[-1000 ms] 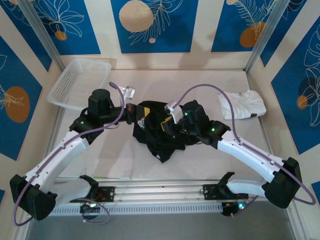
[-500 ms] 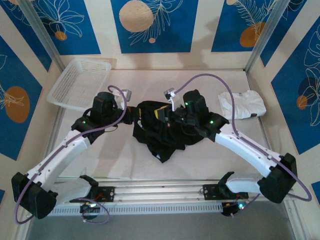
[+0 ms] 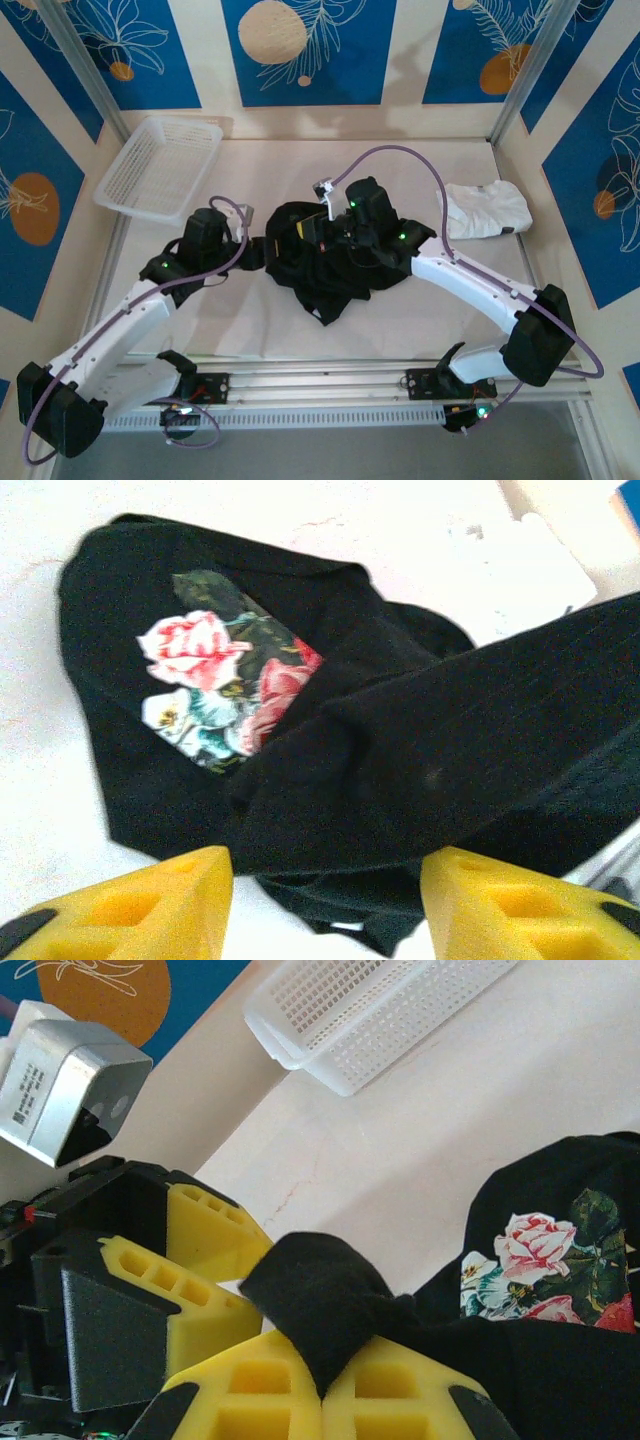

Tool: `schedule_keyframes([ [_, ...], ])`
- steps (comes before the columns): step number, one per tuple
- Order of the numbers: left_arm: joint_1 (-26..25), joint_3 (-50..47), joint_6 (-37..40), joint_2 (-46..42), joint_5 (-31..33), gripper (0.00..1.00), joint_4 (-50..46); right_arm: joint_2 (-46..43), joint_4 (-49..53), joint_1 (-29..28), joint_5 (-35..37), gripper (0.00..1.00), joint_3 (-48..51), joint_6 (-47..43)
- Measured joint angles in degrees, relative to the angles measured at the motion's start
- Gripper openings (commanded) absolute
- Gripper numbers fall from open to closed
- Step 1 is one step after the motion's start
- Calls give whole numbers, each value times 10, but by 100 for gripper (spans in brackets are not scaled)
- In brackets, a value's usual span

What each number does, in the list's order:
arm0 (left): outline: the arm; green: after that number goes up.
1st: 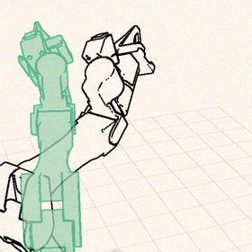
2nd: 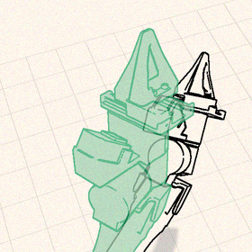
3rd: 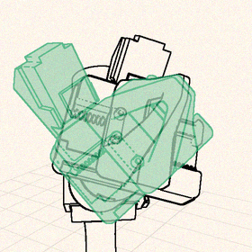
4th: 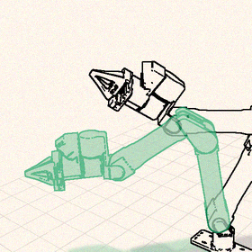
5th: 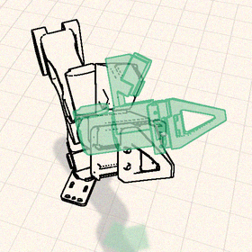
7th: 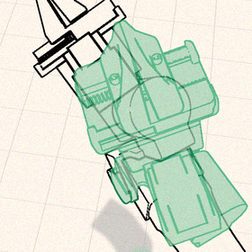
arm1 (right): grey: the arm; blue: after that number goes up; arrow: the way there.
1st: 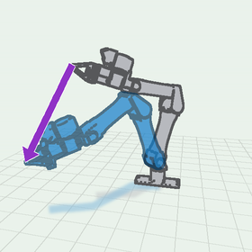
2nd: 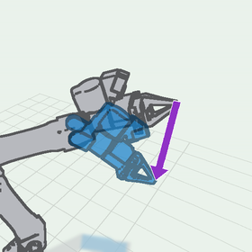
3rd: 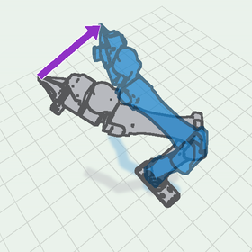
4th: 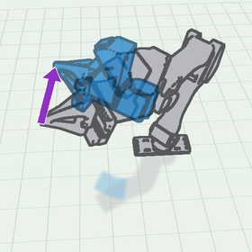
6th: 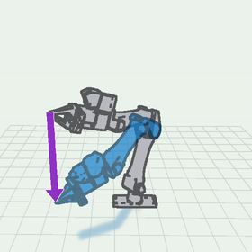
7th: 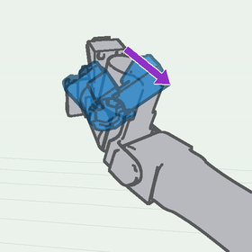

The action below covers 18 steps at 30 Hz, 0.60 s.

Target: Fold the inside-out t-shirt

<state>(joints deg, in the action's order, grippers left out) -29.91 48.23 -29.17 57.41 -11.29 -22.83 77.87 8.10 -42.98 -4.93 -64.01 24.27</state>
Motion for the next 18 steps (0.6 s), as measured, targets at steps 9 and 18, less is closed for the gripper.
schedule_keyframes([
  [9, 0, -19, 6, 19, 7, 60, 2, 0, 1, 0, 2, 0, 0, 0],
  [18, 2, -19, 4, 69, -5, 37, 38, -1, 3, 0, 5, 0, 0, 0],
])
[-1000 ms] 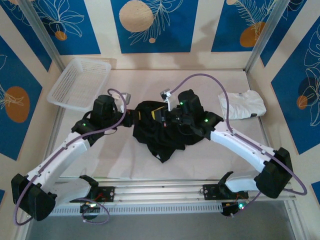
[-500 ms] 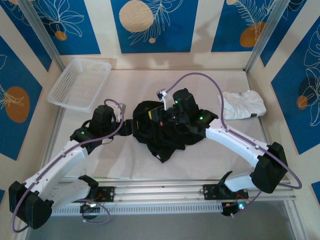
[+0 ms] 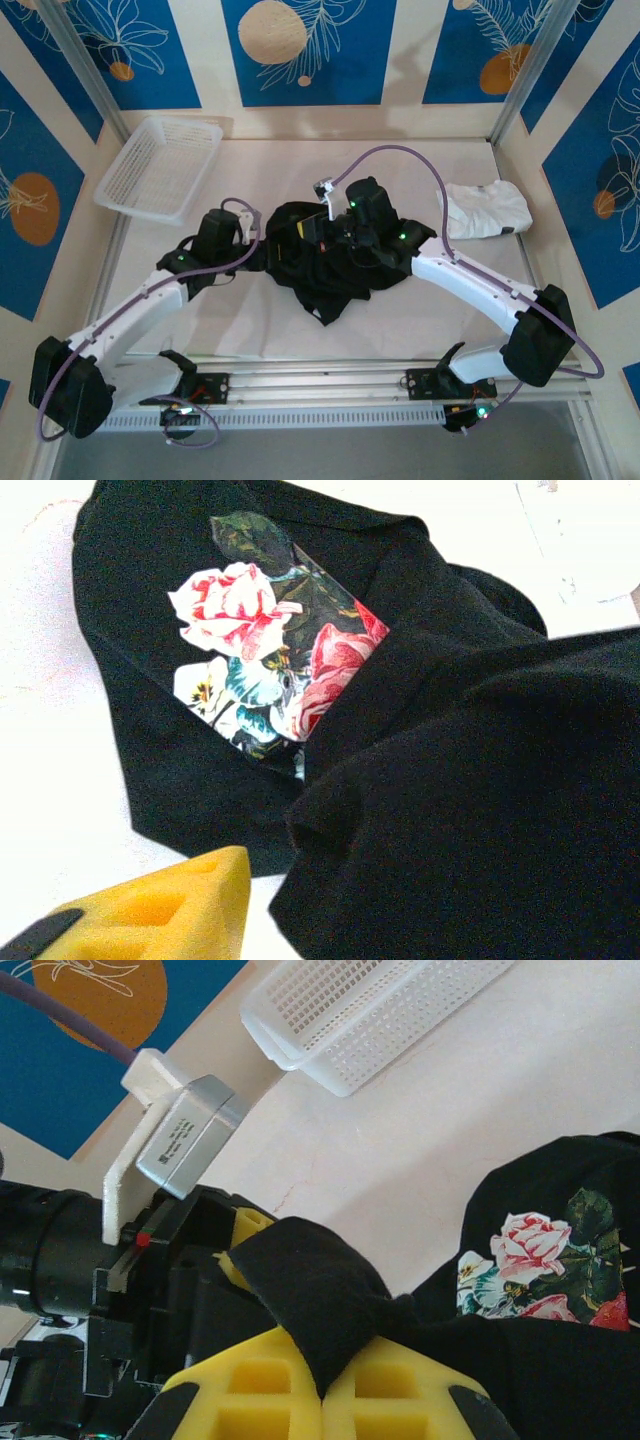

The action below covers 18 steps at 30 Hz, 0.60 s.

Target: Fold the inside-out t-shirt

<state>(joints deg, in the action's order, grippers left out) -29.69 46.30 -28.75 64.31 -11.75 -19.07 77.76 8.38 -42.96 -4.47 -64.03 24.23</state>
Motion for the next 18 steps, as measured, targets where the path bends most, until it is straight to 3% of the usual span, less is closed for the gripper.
schedule_keyframes([
  [10, 5, 0, 5, 12, -2, 3, 11, -28, 20, 10, 24, 0, 0, -10],
  [18, 5, 53, 27, -21, -44, 0, -55, -39, 128, 3, 170, 1, -68, -83],
])
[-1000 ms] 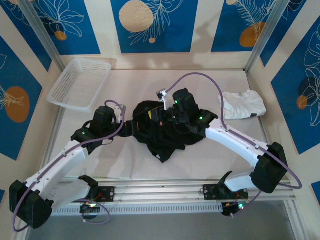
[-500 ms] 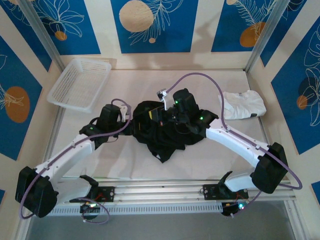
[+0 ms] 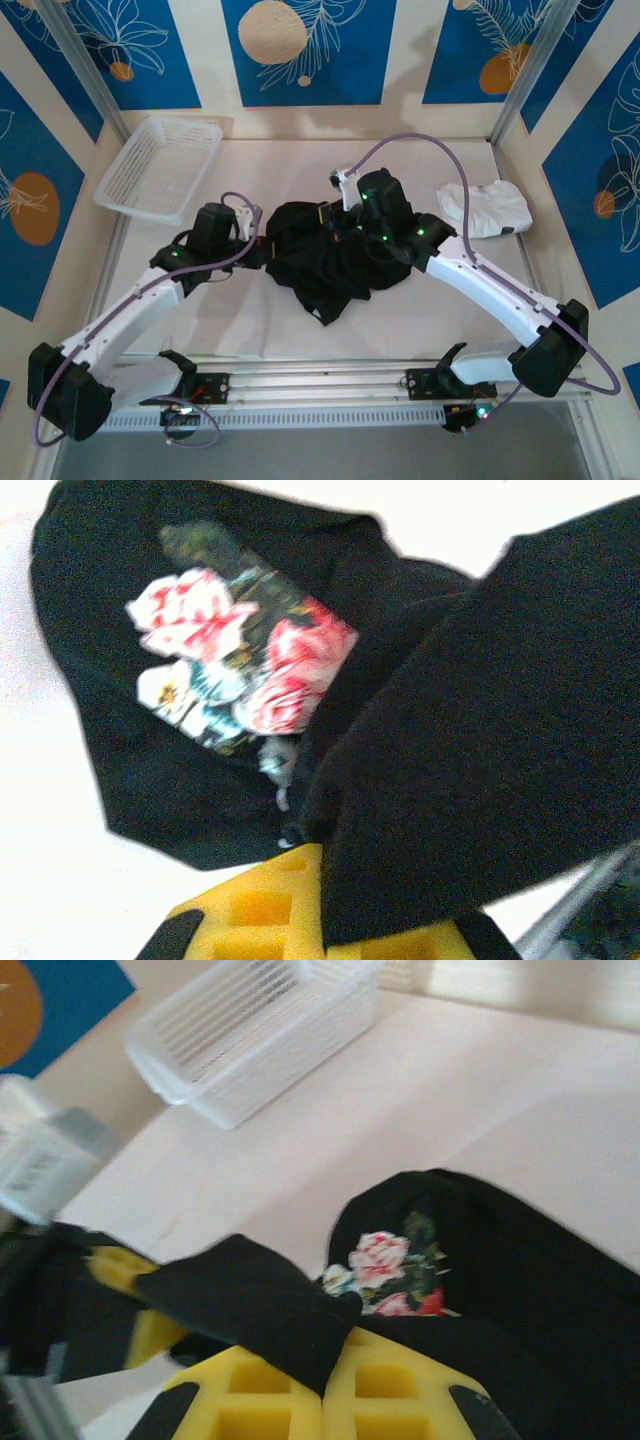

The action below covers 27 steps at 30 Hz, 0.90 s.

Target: Fold the inside-out t-shirt

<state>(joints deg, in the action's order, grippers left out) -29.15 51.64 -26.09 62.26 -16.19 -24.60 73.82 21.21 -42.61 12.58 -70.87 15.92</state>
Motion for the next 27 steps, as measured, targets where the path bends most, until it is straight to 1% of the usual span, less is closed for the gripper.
schedule_keyframes([
  [5, -4, 58, 17, -61, -20, 0, -32, 5, 55, -13, 97, 1, -53, -50],
  [7, -7, 71, 23, -74, -20, 0, -41, 5, 68, -14, 115, 1, -58, -62],
  [10, -22, 83, 35, -65, -16, 0, -55, 5, 87, -14, 117, 2, -59, -72],
  [16, -101, 88, 68, -3, 33, 0, -99, 4, 127, -13, 130, 3, -59, -79],
  [18, -126, 91, 79, 12, 54, 0, -115, 2, 145, -7, 137, 3, -59, -79],
  [20, -144, 91, 87, 22, 60, 0, -117, -3, 164, 3, 141, 4, -59, -79],
  [22, -160, 90, 86, 32, 48, 0, -106, -10, 183, 11, 140, 4, -59, -76],
  [27, -209, 76, 66, 55, -29, 0, -19, -35, 231, 36, 140, 5, -50, -61],
])
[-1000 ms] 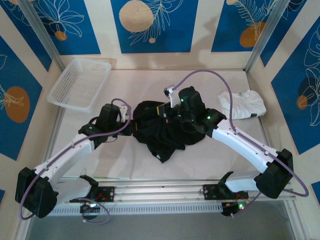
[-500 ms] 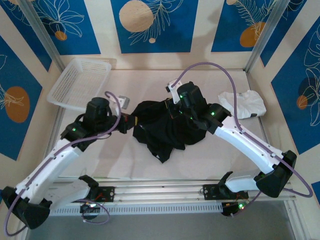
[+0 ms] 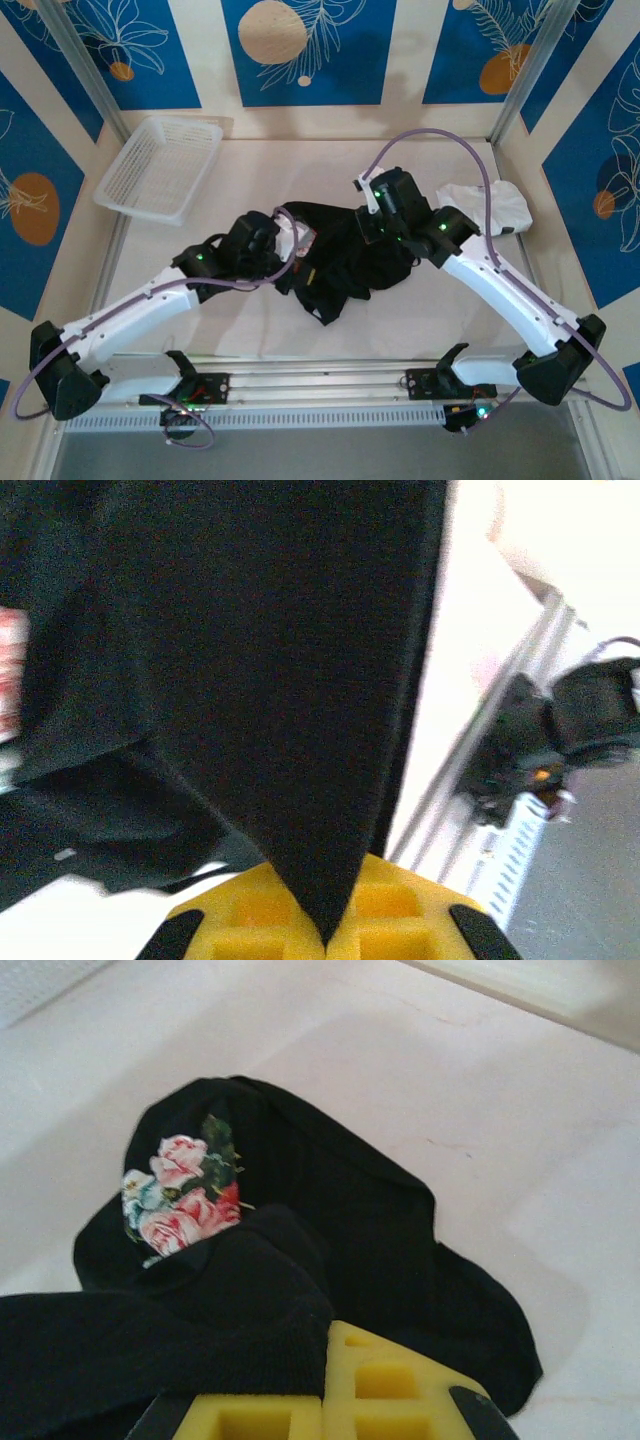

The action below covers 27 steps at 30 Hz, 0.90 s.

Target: Fold the inside-out t-shirt

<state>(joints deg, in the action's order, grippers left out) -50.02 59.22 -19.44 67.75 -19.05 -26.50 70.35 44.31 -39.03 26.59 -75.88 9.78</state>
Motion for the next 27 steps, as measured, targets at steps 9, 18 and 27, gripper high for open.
schedule_keyframes([
  [9, -84, 65, -2, 174, -24, 0, 69, -85, 64, 91, -13, 8, 97, 50],
  [18, -121, 198, -19, 378, -40, 32, 122, -113, 35, 273, -61, 25, 238, 101],
  [27, -49, 48, -20, 212, -70, 61, 125, -193, -18, 278, -61, 51, 281, 130],
])
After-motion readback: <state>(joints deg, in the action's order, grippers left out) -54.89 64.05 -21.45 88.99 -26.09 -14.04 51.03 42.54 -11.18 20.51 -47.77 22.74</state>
